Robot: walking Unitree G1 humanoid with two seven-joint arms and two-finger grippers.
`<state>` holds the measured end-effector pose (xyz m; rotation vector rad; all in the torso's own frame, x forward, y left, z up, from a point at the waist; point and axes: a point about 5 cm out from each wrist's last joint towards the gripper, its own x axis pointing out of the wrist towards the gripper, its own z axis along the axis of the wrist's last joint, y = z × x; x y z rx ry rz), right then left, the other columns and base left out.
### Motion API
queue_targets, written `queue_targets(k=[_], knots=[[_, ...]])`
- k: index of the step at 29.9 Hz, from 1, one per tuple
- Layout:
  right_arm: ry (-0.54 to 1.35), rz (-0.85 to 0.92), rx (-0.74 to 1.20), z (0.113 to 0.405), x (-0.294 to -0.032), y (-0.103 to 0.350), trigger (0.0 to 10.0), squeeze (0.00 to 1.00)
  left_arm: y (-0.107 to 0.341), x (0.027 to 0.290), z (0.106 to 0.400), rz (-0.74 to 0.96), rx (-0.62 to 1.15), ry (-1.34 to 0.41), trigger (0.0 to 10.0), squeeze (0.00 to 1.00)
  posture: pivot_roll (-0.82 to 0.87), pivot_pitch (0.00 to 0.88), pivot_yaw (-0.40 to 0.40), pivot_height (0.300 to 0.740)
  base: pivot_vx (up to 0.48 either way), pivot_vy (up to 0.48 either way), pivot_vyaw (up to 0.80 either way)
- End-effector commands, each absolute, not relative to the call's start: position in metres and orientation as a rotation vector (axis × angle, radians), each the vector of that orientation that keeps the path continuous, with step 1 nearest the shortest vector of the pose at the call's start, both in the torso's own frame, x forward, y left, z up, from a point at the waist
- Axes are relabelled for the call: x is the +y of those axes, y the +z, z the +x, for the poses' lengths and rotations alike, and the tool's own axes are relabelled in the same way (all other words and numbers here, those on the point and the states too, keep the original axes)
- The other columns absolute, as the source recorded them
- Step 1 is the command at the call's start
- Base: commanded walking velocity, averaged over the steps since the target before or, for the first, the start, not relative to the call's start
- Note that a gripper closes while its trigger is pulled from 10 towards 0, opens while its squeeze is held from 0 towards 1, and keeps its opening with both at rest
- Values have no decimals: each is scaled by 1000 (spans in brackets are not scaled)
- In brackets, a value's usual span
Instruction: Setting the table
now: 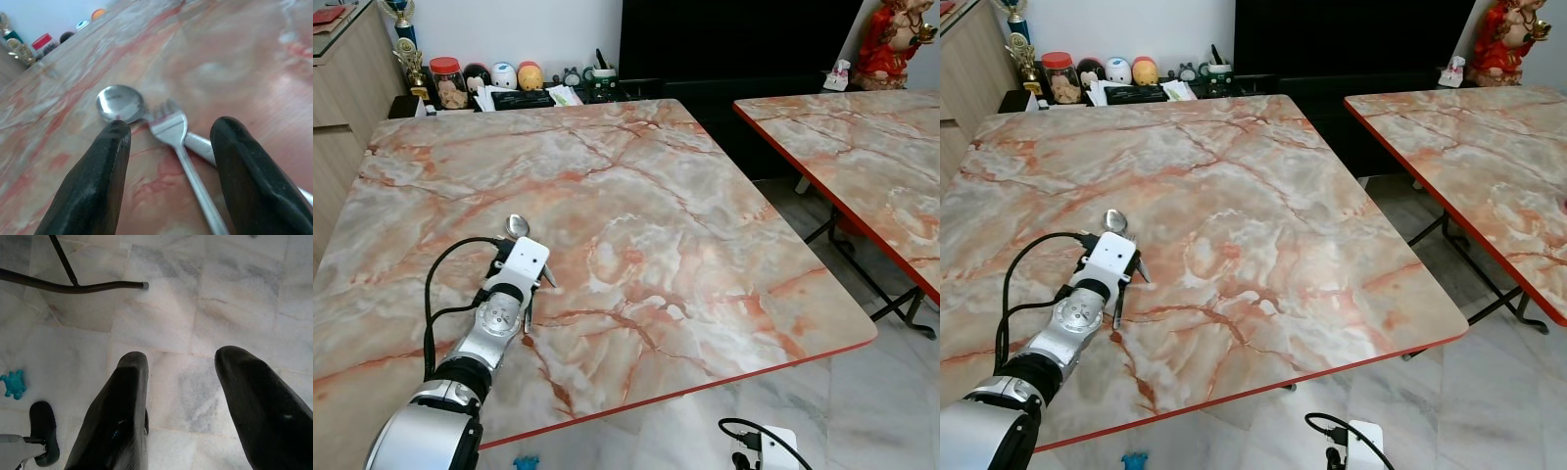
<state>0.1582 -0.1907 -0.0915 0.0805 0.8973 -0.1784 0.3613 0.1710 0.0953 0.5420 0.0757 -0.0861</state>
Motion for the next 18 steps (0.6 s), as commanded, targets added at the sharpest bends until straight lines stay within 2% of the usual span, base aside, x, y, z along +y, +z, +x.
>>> queue_targets(k=[1,9,15,18], knots=[[-186,75,906,157,-193,-92,10000,0,97,168,363,546,67,-104,10000,0,75,11,-85,740,0,0,0],[-187,77,906,157,-192,-92,10000,0,114,197,367,478,13,99,10000,0,73,9,-80,740,0,0,0],[-188,78,906,156,-193,-92,10000,0,103,205,364,545,97,139,10000,0,67,3,-79,740,0,0,0],[-189,77,905,156,-193,-92,10000,0,97,201,363,582,138,113,10000,0,65,4,-81,740,0,0,0]])
